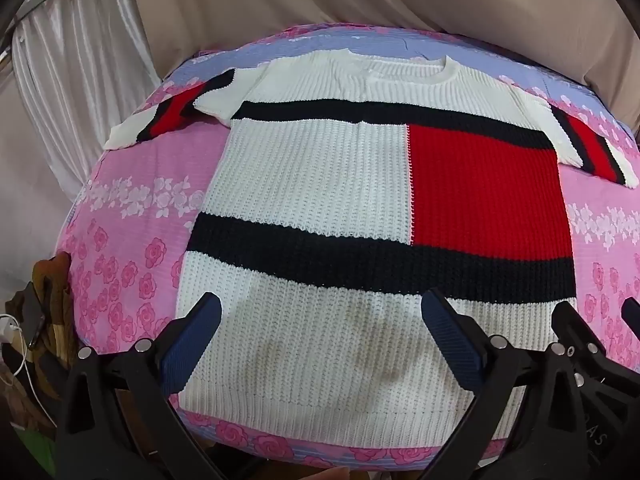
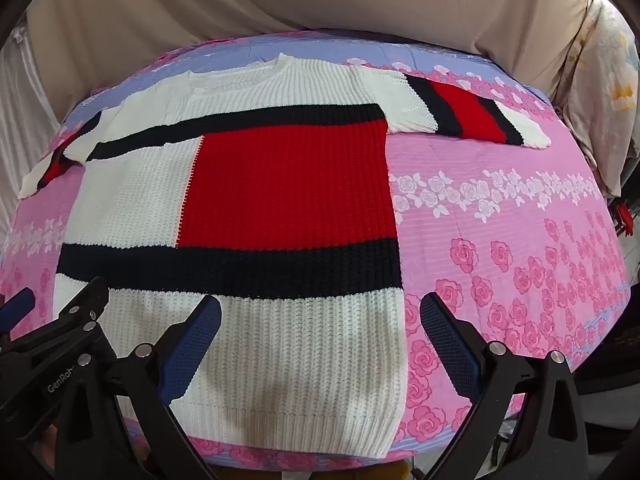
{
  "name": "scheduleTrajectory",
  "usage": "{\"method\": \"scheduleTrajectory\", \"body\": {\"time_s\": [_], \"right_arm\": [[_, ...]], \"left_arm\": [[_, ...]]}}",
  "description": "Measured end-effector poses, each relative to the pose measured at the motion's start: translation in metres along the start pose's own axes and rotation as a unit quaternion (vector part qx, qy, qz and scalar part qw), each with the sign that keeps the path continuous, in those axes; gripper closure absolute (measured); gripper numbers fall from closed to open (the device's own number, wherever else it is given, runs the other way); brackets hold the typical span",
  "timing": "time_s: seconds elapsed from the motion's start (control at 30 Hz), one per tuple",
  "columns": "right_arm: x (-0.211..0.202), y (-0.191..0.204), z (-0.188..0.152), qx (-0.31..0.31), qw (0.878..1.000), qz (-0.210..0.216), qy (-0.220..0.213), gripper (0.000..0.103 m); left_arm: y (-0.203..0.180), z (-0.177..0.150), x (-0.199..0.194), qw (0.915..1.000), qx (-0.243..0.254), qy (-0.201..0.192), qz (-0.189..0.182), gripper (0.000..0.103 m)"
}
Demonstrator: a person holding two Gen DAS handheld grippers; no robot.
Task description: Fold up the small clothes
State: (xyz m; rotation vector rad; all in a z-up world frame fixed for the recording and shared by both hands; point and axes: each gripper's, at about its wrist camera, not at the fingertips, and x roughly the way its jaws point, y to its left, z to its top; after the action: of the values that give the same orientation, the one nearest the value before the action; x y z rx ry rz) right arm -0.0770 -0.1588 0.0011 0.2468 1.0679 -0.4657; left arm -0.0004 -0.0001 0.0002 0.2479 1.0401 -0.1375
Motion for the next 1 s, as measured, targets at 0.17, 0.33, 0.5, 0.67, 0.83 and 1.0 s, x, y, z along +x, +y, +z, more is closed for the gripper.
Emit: {"method": "scheduleTrajectory", "body": {"time_s": [0.17, 0.33, 0.5, 0.67, 0.83, 1.0], "right_arm": [[0.000, -0.002, 0.000, -0.005, 1.000, -0.006, 0.004, 0.005], [0.004, -0.001, 0.004, -0.001, 1.000, -0.006, 0.008, 0.005], [0.006, 0.003, 0.004, 0.002, 1.000, -0.005, 0.008, 0.005], [0.007, -0.002, 0.002, 0.002, 1.000, -0.002, 0.011, 0.005], [0.007, -0.002, 0.002, 0.004, 1.000, -0.002, 0.012, 0.005], [0.007, -0.003, 0.002, 0.004, 1.000, -0.004, 0.013, 0.005]], "left_arm": [[-0.001, 0.001, 0.001, 1.0000, 0.001, 0.005, 0.002, 0.005], [-0.004, -0.002, 0.000, 1.0000, 0.003, 0.009, 0.003, 0.005], [0.000, 0.002, 0.005, 0.9999, 0.001, 0.015, 0.002, 0.005], [0.004, 0.001, 0.008, 0.9998, -0.003, 0.017, 0.000, 0.005], [0.004, 0.002, 0.010, 0.9998, -0.002, 0.021, -0.002, 0.005], [0.003, 0.002, 0.012, 0.9997, -0.002, 0.024, -0.003, 0.005]]}}
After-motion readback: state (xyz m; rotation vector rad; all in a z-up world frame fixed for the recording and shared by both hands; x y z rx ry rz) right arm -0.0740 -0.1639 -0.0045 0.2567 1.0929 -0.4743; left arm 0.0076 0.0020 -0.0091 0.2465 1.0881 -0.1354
